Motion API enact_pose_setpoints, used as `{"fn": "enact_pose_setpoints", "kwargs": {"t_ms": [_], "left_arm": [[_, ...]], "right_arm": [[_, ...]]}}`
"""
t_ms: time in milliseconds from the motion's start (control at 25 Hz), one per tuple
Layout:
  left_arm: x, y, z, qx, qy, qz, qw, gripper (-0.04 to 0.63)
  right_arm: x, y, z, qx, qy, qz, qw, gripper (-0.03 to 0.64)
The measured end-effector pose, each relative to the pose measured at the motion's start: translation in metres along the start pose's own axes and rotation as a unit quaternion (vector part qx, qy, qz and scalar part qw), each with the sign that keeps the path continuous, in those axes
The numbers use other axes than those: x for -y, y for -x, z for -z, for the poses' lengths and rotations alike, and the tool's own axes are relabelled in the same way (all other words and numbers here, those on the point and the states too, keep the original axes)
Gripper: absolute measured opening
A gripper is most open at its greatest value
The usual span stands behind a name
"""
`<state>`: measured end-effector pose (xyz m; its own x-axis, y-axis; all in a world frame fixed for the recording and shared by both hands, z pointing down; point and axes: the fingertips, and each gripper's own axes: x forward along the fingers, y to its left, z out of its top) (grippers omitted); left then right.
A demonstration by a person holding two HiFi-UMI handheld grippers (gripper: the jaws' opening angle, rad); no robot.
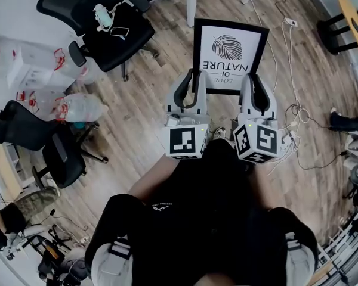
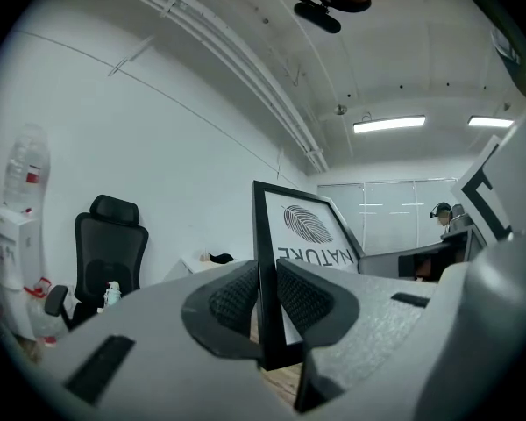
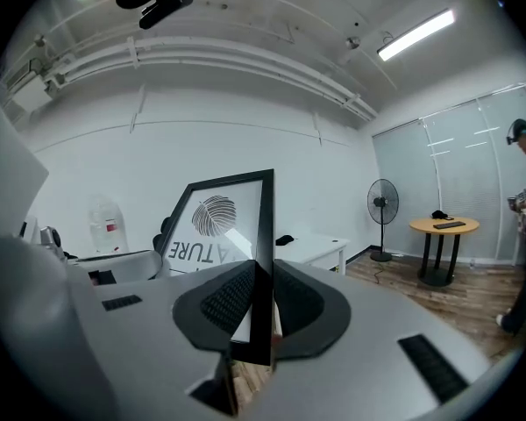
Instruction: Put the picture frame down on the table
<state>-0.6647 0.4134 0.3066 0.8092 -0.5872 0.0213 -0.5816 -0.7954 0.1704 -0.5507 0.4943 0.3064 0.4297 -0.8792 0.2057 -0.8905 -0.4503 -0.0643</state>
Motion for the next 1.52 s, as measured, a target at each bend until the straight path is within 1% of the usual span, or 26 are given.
{"fn": "enact_pose_setpoints", "kwargs": {"t_ms": [120,240,360,440,560,800,1000,1160,1320,1400,1520], "left_arm": [[0.007,0.029,0.006,-0.003,0.008,0.001,1.0000,0.072],[0.017,0.038,0.002,-0.003,0.007,0.013,0.9999,0.072],[0.025,0.045,-0.010,0.012,-0.001,0.025,0.9996,0.072],[0.027,0.058,-0.011,0.018,-0.001,0.029,0.9994,0.072],[0.030,0.073,-0.013,0.027,-0.003,0.029,0.9992,0.072],[0.037,0.079,-0.025,0.037,-0.018,0.017,0.9990,0.072],[0.028,0.054,-0.025,0.028,-0.019,-0.006,0.9994,0.072],[0.029,0.036,-0.024,0.031,-0.022,-0.019,0.9991,0.072],[0.030,0.028,-0.018,0.040,-0.019,-0.013,0.9989,0.074],[0.032,0.021,-0.014,0.036,-0.022,-0.009,0.9991,0.072],[0.047,-0.014,-0.016,0.033,-0.035,-0.008,0.9988,0.074]], "right_arm": [[-0.005,0.029,0.005,0.001,0.005,0.003,1.000,0.064],[-0.003,0.044,-0.001,0.004,0.006,0.011,1.000,0.066],[-0.002,0.057,-0.008,0.017,0.009,0.017,1.000,0.064],[-0.007,0.071,-0.007,0.028,0.012,0.020,0.999,0.064],[-0.012,0.089,-0.008,0.038,0.014,0.022,0.999,0.066],[-0.010,0.091,-0.016,0.042,0.009,0.005,0.999,0.066],[-0.006,0.061,-0.021,0.039,0.008,-0.020,0.999,0.066],[0.004,0.041,-0.023,0.040,0.008,-0.032,0.999,0.065],[0.011,0.033,-0.018,0.043,0.005,-0.032,0.999,0.066],[0.016,0.028,-0.015,0.041,0.003,-0.033,0.999,0.066],[0.045,0.004,-0.024,0.043,0.000,-0.032,0.999,0.066]]}}
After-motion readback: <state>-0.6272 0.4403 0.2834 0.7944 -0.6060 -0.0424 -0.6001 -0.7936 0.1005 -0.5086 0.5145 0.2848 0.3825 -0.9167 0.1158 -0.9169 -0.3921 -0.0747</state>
